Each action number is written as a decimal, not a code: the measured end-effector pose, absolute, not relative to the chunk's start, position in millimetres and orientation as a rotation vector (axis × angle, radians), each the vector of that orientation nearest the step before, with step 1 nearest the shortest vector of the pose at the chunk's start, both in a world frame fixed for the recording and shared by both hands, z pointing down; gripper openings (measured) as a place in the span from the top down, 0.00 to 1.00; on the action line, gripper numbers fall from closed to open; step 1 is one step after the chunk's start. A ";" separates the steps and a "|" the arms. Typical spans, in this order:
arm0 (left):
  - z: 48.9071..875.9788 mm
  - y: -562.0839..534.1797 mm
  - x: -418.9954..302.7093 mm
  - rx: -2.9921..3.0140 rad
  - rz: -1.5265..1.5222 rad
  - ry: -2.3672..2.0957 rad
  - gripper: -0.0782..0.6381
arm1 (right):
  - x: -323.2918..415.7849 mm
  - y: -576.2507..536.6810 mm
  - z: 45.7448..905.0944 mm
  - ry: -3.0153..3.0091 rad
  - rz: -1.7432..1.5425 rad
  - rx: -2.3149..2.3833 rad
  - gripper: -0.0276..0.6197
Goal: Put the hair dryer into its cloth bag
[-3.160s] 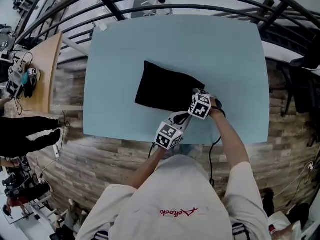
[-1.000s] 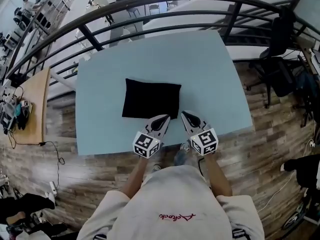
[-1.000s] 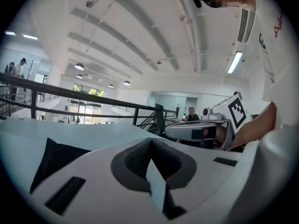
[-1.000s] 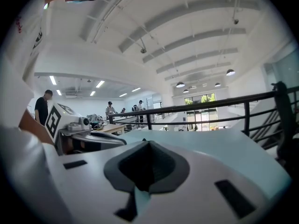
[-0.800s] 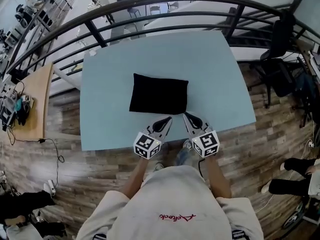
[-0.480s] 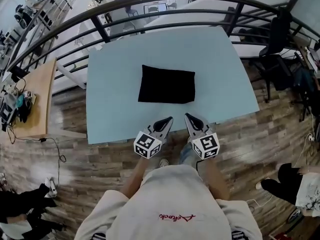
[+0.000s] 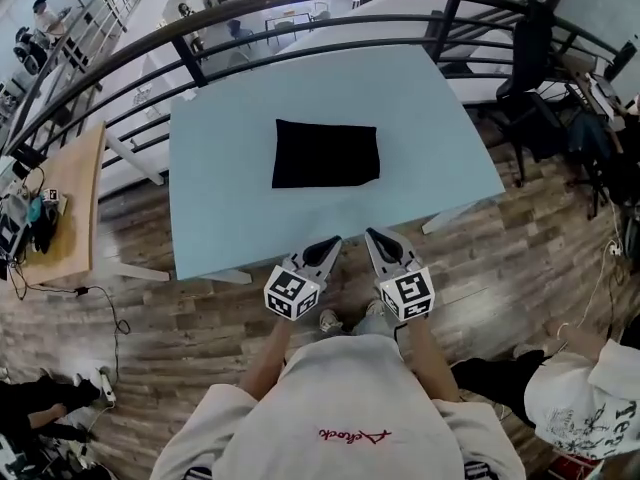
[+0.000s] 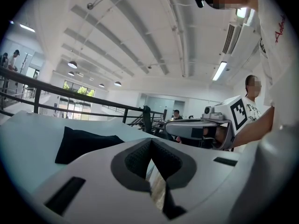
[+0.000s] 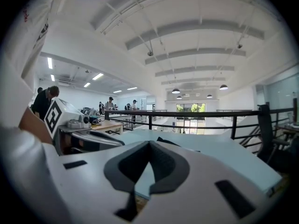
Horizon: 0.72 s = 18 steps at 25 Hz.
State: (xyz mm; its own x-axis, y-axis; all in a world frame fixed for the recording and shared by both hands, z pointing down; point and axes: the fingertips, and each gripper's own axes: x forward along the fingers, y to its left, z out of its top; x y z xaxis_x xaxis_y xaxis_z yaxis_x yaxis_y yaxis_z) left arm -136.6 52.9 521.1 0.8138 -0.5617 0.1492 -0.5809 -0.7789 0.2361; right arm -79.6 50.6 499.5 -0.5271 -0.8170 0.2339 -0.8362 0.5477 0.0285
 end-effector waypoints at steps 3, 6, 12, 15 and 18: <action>519.7 64.9 -132.8 2.729 0.100 -0.877 0.88 | -74.9 62.4 495.3 -2.566 0.120 1.415 0.94; 517.3 76.1 -129.3 2.735 0.109 -0.876 0.88 | -71.0 72.7 490.1 -2.577 0.111 1.431 0.94; 507.6 95.7 -127.2 2.730 0.102 -0.923 0.88 | -62.1 92.9 478.8 -2.601 0.096 1.451 0.94; 505.7 109.6 -127.7 2.722 0.107 -0.948 0.88 | -58.9 104.9 475.7 -2.620 0.111 1.454 0.94; 506.2 123.9 -127.5 2.711 0.119 -0.974 0.88 | -53.4 119.2 474.0 -2.631 0.117 1.463 0.94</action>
